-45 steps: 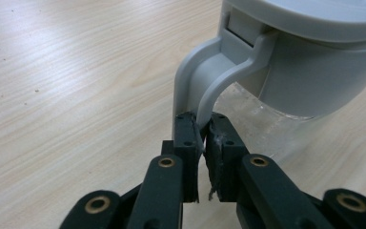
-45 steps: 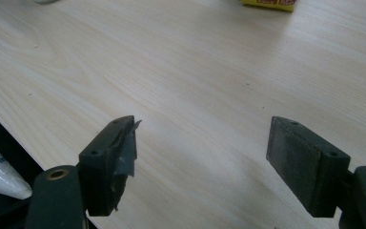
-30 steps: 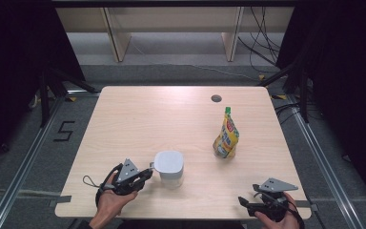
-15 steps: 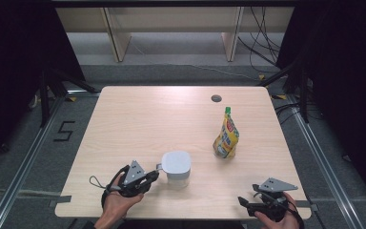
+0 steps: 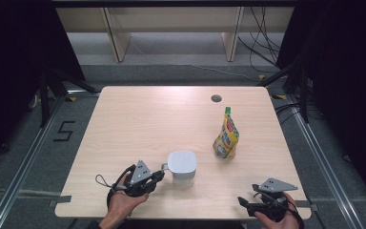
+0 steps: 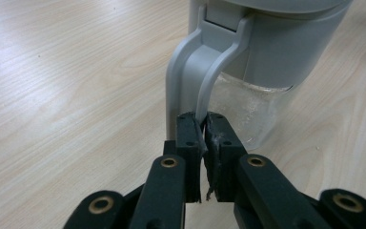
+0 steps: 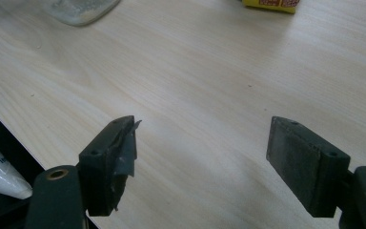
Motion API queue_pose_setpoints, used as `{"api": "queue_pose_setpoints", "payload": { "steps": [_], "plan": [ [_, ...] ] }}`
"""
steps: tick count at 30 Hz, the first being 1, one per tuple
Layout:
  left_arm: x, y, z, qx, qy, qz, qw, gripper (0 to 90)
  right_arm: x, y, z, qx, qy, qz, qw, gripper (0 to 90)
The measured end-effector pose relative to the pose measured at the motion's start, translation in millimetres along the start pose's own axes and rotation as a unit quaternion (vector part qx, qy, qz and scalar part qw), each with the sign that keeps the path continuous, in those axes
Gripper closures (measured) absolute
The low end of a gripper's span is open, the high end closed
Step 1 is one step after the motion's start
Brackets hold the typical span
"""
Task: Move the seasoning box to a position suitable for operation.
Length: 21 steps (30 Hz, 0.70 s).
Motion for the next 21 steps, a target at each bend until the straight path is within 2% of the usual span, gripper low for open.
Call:
{"api": "queue_pose_setpoints", "payload": {
  "steps": [1,2,3,4,5,7,9,10,11,12,15,16,17,18,19,20,21],
  "plan": [
    [2.0,-0.4,-1.3,0.001,0.0,0.002,1.0,83.8,0.0,0.1,-0.1,0.0,0.0,0.0,1.0,26.5],
    [3.3,0.3,-2.7,0.003,0.001,-0.01,0.9999,83.8,0.3,0.1,-0.3,0.001,0.0,0.002,1.0,26.5],
    [5.2,0.5,-3.2,0.001,0.001,-0.006,1.0,83.8,0.3,0.0,-0.5,0.001,0.001,0.002,1.0,26.5],
    [4.1,2.1,-2.6,-0.001,-0.001,-0.016,0.9999,83.8,0.5,0.0,-0.7,0.0,0.0,0.002,1.0,26.5],
    [3.7,2.4,-2.2,-0.002,-0.003,-0.011,0.9999,83.5,2.6,0.2,-0.9,0.003,-0.001,0.011,0.9999,26.5],
    [4.0,3.4,-3.2,0.007,-0.005,-0.003,1.0,82.8,2.3,0.1,-0.8,0.004,0.001,0.009,1.0,26.5],
    [3.4,2.6,-2.7,0.003,0.001,-0.007,1.0,82.5,2.5,0.2,-1.3,0.005,0.001,0.01,0.9999,26.5],
    [3.4,2.3,-2.6,-0.001,0.001,-0.01,0.9999,82.3,-0.1,-0.3,-0.8,0.001,0.003,-0.001,1.0,26.5],
    [3.7,2.1,-2.5,-0.003,0.001,-0.007,1.0,82.1,0.1,0.0,-1.0,0.003,0.003,0.002,1.0,26.5],
    [3.6,3.5,-3.7,0.005,0.005,-0.007,1.0,82.0,-0.3,0.1,-0.7,0.002,0.004,0.0,1.0,26.5],
    [5.0,3.9,-4.6,0.008,0.006,0.0,1.0,81.7,0.0,0.0,-0.7,0.001,0.002,0.003,1.0,26.5],
    [4.2,4.5,-4.6,0.008,0.005,-0.008,0.9999,81.5,0.9,0.4,-2.1,0.008,-0.001,0.009,0.9999,26.5],
    [4.2,3.6,-4.6,0.006,0.005,0.002,1.0,81.4,1.1,0.3,-2.3,0.009,-0.001,0.012,0.9999,26.5],
    [3.8,4.0,-4.8,0.006,0.005,0.0,1.0,81.1,0.5,0.5,-1.9,0.007,0.001,0.006,1.0,26.5],
    [0.8,4.8,-4.3,0.001,0.012,-0.024,0.9996,81.0,0.2,0.0,-0.9,0.0,0.002,0.003,1.0,26.5],
    [0.6,4.8,-4.6,0.002,0.015,-0.023,0.9996,81.2,2.1,0.5,-1.6,0.005,0.003,0.009,0.9999,26.4],
    [2.2,5.3,-6.3,0.009,0.012,-0.005,0.9999,81.1,2.2,0.4,-1.7,0.006,0.004,0.009,0.9999,26.4]
  ]
}}
Point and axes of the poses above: each handheld gripper's, and its own axes: z roughly backward along the jaws, y roughly out of its top, x roughly to its right, the point moved 8 cm from there along -z, roughly forward along the jaws, and after that the axes turned 10 degrees about z, right-handed, at the moved point
